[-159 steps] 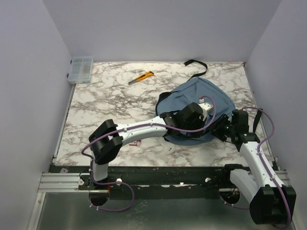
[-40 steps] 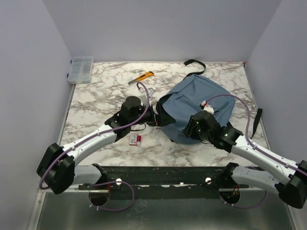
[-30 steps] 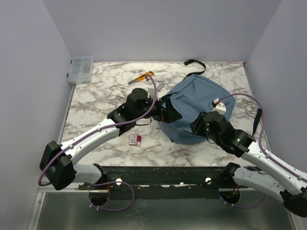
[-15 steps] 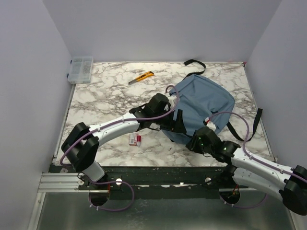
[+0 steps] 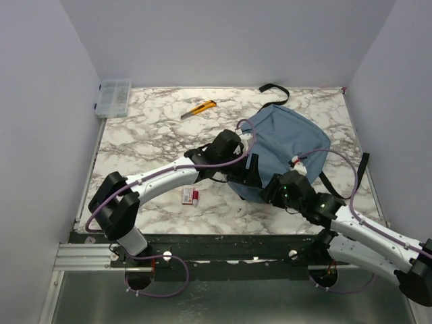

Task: Pack the student bag
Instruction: Adjust the student bag at the center of the board.

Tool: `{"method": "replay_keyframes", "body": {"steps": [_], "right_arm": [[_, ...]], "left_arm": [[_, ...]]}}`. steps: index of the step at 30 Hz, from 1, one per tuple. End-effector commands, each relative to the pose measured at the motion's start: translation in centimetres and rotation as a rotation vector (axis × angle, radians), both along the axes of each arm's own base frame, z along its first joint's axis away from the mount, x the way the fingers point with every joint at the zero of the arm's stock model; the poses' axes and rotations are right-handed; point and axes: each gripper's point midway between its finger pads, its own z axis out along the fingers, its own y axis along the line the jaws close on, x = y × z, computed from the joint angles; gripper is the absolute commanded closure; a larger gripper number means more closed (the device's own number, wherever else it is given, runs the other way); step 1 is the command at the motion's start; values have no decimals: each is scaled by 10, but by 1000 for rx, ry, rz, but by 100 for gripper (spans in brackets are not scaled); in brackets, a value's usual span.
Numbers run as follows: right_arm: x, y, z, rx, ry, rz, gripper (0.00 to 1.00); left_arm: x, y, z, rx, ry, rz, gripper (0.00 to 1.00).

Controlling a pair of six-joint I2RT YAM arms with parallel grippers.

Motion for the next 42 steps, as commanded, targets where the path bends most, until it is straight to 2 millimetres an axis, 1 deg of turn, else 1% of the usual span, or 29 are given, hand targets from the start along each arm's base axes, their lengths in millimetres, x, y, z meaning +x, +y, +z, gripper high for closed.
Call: {"method": "replay_keyframes", "body": {"steps": [1,3,5,6,7,10,12,14,17,19,20,22,23,25,26,27,28,29,31,33,34,36,37,38,40,42], "right_arm": [[12,-12,47,1,-125,-45,38],[14,-14,57,34,-139,-87,18],[13,-14,58,76,-115,-139,3],[12,-14,55,95,-87,-169,0],[10,-14,52,112,-63,-189,0],[4,-6,42,187,4,-227,0],[3,-3,36,231,29,-254,0],[3,-5,33,244,39,-289,0],[6,-13,35,229,29,-334,0],[6,-15,37,216,21,-328,0],[5,-15,37,210,21,-325,0],[4,-14,36,198,11,-291,0],[4,-13,36,188,-1,-261,0],[5,-16,35,151,-34,-227,0],[5,-18,34,131,-44,-218,0],[6,-19,35,120,-57,-206,0],[7,-17,38,108,-69,-182,0],[8,-14,40,102,-77,-159,0],[9,-14,39,94,-64,-172,0],[10,-19,35,117,-25,-265,0],[10,-20,34,163,-5,-325,0],[13,-12,39,308,-10,-379,0],[17,-9,44,393,-30,-404,2],[18,-11,40,449,-22,-455,3],[21,-16,40,529,-19,-542,5],[25,-17,43,578,-33,-577,8]], "left_arm": [[12,11,22,18,-114,22,31],[20,22,13,52,-103,60,33],[24,33,3,76,-79,105,32],[26,38,0,86,-72,127,27],[28,43,-5,99,-65,156,19],[31,53,-16,132,-50,221,7],[31,54,-19,138,-39,233,6],[31,50,-22,138,-25,224,7],[32,44,-30,146,0,206,14],[32,41,-35,150,15,196,22],[32,40,-38,153,18,194,29],[33,39,-41,158,22,189,46],[34,39,-41,159,20,185,55],[34,38,-39,152,6,179,70],[35,38,-36,140,-7,178,75],[35,37,-33,125,-19,175,83],[35,36,-28,104,-35,173,88],[35,37,-25,83,-50,175,91],[34,37,-16,38,-80,178,94],[34,37,-10,15,-98,177,97],[33,36,-7,0,-106,176,97],[31,38,-3,-26,-109,185,97],[29,39,-4,-32,-105,193,97],[29,41,-2,-38,-106,203,98],[28,44,-1,-50,-104,229,95],[28,48,2,-58,-106,250,86]]}}
